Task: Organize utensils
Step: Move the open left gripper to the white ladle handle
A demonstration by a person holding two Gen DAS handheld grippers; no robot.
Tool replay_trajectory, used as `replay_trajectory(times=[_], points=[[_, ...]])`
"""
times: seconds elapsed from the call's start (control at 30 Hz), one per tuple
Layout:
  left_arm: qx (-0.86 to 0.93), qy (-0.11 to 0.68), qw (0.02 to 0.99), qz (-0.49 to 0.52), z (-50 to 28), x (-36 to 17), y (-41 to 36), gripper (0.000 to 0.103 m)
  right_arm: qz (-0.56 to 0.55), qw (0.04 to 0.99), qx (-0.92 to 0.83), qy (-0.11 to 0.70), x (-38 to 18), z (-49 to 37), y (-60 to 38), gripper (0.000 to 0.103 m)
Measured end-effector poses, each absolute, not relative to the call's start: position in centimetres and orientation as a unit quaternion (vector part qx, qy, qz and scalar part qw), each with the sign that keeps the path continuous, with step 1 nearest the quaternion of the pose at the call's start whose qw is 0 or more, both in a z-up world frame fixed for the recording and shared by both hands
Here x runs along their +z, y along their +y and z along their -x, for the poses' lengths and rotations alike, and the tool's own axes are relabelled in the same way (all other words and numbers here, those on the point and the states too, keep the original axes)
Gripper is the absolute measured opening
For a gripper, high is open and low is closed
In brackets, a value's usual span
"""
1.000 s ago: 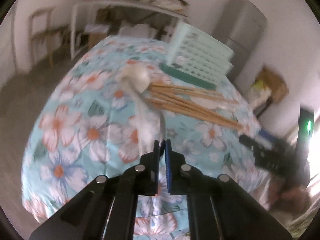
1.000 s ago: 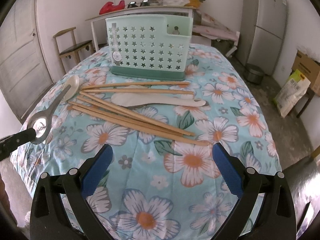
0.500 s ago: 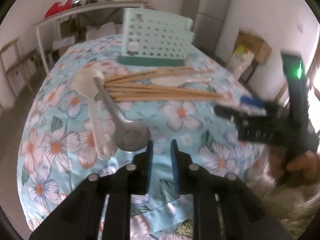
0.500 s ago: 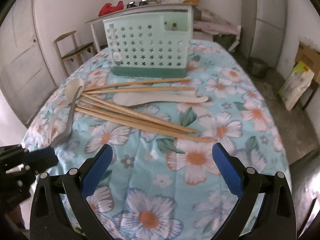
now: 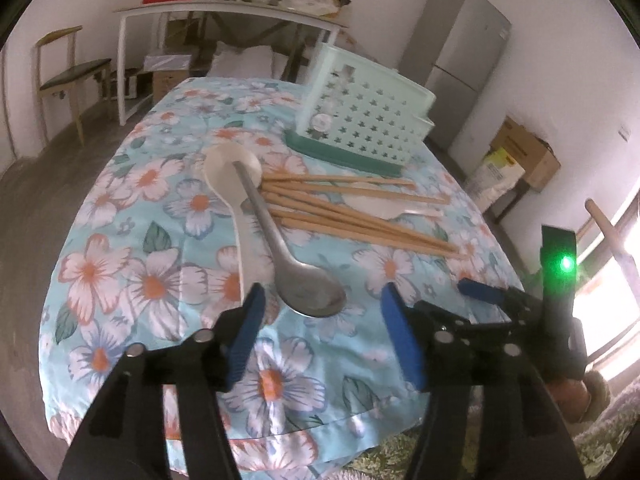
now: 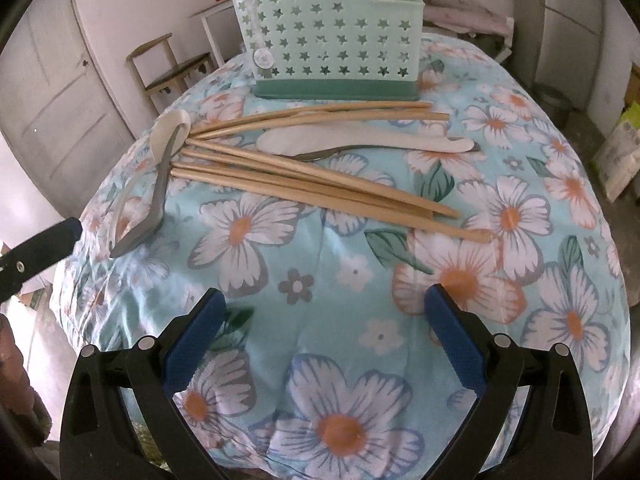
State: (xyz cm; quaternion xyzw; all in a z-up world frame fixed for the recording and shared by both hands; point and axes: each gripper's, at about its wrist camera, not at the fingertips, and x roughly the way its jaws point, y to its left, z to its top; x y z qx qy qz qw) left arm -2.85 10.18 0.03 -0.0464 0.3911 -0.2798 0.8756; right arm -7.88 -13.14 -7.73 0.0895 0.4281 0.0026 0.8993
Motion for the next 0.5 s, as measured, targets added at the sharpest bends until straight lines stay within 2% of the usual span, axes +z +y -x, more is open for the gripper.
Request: replay_trajectory(times=[0.37, 0.5], points=[[-0.221, 0.400, 0.887, 0.064, 0.9, 0.5, 12.7, 0.097, -0.069, 0.899, -0.005, 0.432, -8.2, 7.7, -12.8, 0.095], [-0.218, 0.399, 0.887, 0.079, 0.3, 0.8, 13.5, 0.097, -0.063, 0.899, -0.006, 0.432, -8.2, 7.8, -12.7, 0.095]])
